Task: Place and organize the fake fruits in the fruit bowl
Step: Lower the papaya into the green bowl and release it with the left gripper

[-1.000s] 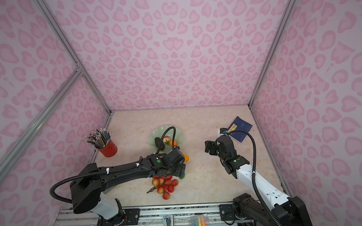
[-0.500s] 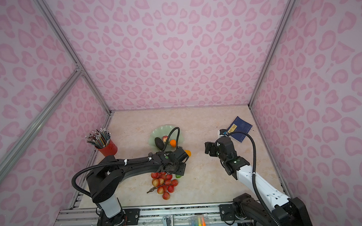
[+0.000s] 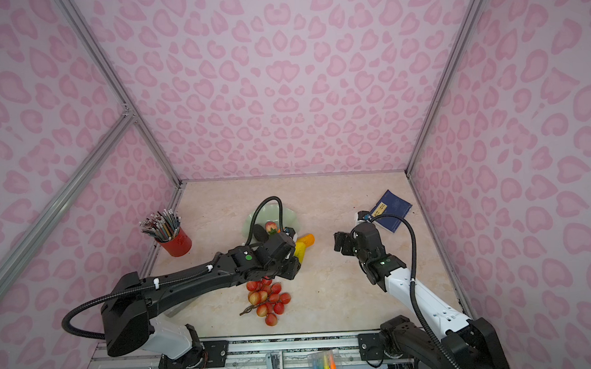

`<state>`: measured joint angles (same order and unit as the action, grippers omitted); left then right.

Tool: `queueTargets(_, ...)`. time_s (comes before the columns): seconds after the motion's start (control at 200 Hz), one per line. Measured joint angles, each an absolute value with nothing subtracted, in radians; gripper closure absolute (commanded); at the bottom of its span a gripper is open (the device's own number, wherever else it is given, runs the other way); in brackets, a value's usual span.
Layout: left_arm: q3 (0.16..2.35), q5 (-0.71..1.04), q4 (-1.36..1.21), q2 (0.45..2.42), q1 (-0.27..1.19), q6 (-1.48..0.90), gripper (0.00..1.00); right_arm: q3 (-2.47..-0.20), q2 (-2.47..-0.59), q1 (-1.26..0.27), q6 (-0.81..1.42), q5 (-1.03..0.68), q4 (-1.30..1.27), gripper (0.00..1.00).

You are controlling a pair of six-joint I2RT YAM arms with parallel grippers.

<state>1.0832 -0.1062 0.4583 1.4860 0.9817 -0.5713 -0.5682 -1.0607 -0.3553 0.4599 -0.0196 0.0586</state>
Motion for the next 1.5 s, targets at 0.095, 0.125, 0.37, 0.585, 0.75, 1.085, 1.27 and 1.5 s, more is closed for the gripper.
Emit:
queueTargets(0.095, 1.085, -0.13, 0.47, 1.456, 0.907, -0.535, 0.59, -0.579, -1.073, -0.355, 0.46, -0.02, 0.059, 0.08)
queueTargets(0.125, 1.087, -0.136, 0.475, 1.456, 0.875, -0.52, 0.58, -0.582, -1.077, -0.356, 0.46, -0.023, 0.059, 0.08)
queueTargets(0.37, 1.184, -0.152, 0.471, 1.575, 0.686, -0.385, 0.58, -0.596, -1.102, -0.365, 0.461, -0.034, 0.062, 0.08)
queueTargets(0.585, 1.22, -0.126, 0.447, 1.716, 0.64, -0.316, 0.57, -0.611, -1.162, -0.408, 0.512, -0.046, 0.055, 0.09)
queueTargets(0.75, 1.243, -0.116, 0.447, 1.769, 0.628, -0.303, 0.44, -0.677, -1.29, -0.483, 0.585, -0.045, 0.034, 0.13)
queueTargets(1.085, 1.252, -0.155, 0.443, 1.644, 0.625, -0.276, 0.2, -0.725, -1.492, -0.575, 0.833, -0.04, -0.088, 0.18)
queueTargets(1.27, 1.171, -0.253, 0.378, 1.402, 0.618, -0.264, 0.15, -0.745, -1.54, -0.613, 0.931, -0.016, -0.137, 0.18)
queueTargets(1.5, 0.948, -0.417, 0.26, 1.051, 0.597, -0.267, 0.01, -0.763, -1.598, -0.617, 1.025, 0.015, -0.173, 0.19)
